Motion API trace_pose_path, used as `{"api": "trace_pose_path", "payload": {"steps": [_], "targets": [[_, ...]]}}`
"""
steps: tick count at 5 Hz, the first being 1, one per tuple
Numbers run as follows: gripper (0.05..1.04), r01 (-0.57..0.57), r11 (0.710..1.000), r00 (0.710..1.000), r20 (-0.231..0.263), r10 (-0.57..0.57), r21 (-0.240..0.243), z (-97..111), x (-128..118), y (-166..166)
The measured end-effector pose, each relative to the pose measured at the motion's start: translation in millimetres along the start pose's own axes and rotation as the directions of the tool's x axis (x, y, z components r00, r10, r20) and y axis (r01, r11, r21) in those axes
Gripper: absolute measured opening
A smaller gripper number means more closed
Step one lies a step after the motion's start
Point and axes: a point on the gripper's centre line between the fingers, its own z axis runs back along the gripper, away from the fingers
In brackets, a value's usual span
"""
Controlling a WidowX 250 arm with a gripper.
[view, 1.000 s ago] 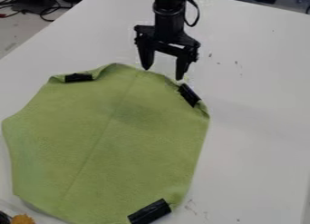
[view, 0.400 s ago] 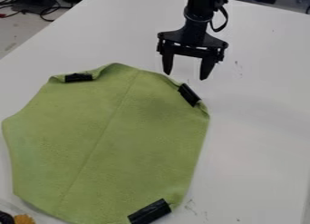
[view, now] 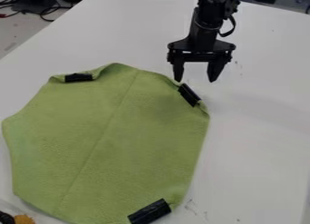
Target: Fold the cloth from top right to bottom left
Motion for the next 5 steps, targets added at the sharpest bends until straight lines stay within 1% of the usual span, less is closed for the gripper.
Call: {"api": "trace_pose_path", "payload": {"steps": [1, 2, 3, 4, 5], "targets": [[1.001, -0.022, 0.999, 0.999, -0.035, 0.021, -0.029, -13.3, -9.5, -3.7], [0.982, 0.001, 0.999, 0.995, -0.096, -0.005, -0.046, -28.2, -12.5, 1.6], [0.891, 0.027, 0.996, 0.990, -0.135, -0.039, -0.088, -34.4, -7.9, 2.9], [0.604, 0.067, 0.992, 0.987, -0.140, -0.082, -0.110, -37.1, -1.3, 6.6], [0.330, 0.108, 0.989, 0.977, -0.174, -0.125, -0.103, -37.9, 6.9, 7.7]]}}
